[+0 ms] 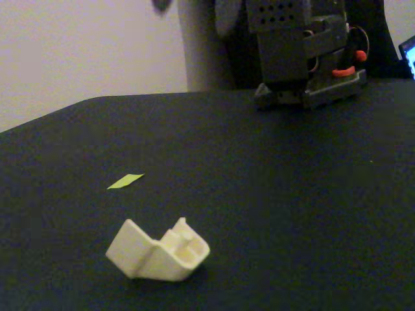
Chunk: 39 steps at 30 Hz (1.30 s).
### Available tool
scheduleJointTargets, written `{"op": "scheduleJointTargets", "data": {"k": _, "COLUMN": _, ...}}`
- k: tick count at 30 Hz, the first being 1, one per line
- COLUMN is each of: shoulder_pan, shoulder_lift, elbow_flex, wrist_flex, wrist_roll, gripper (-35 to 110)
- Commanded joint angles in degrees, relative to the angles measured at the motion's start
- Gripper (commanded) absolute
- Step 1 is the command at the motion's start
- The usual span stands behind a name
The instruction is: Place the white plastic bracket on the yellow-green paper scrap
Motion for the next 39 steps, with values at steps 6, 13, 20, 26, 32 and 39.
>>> {"op": "scheduleJointTargets", "data": {"k": 6, "shoulder_pan": -1.49, "shoulder_lift": -18.81, "elbow_flex": -17.31, "wrist_flex": -0.18, "wrist_roll": 1.85, "gripper": 42}}
{"op": "scheduleJointTargets", "data": {"k": 13, "shoulder_pan": -1.49, "shoulder_lift": -33.31, "elbow_flex": -37.35, "wrist_flex": 6.24, "wrist_roll": 2.46, "gripper": 43}}
{"op": "scheduleJointTargets", "data": {"k": 20, "shoulder_pan": -1.05, "shoulder_lift": -50.01, "elbow_flex": -66.53, "wrist_flex": 19.95, "wrist_roll": 1.23, "gripper": 44}}
{"op": "scheduleJointTargets", "data": {"k": 26, "shoulder_pan": 0.62, "shoulder_lift": -66.88, "elbow_flex": -96.24, "wrist_flex": 31.64, "wrist_roll": 1.58, "gripper": 44}}
{"op": "scheduleJointTargets", "data": {"k": 32, "shoulder_pan": 1.49, "shoulder_lift": -65.65, "elbow_flex": -95.36, "wrist_flex": 31.64, "wrist_roll": 1.05, "gripper": 45}}
{"op": "scheduleJointTargets", "data": {"k": 39, "shoulder_pan": 3.16, "shoulder_lift": -65.74, "elbow_flex": -94.48, "wrist_flex": 31.73, "wrist_roll": 1.85, "gripper": 46}}
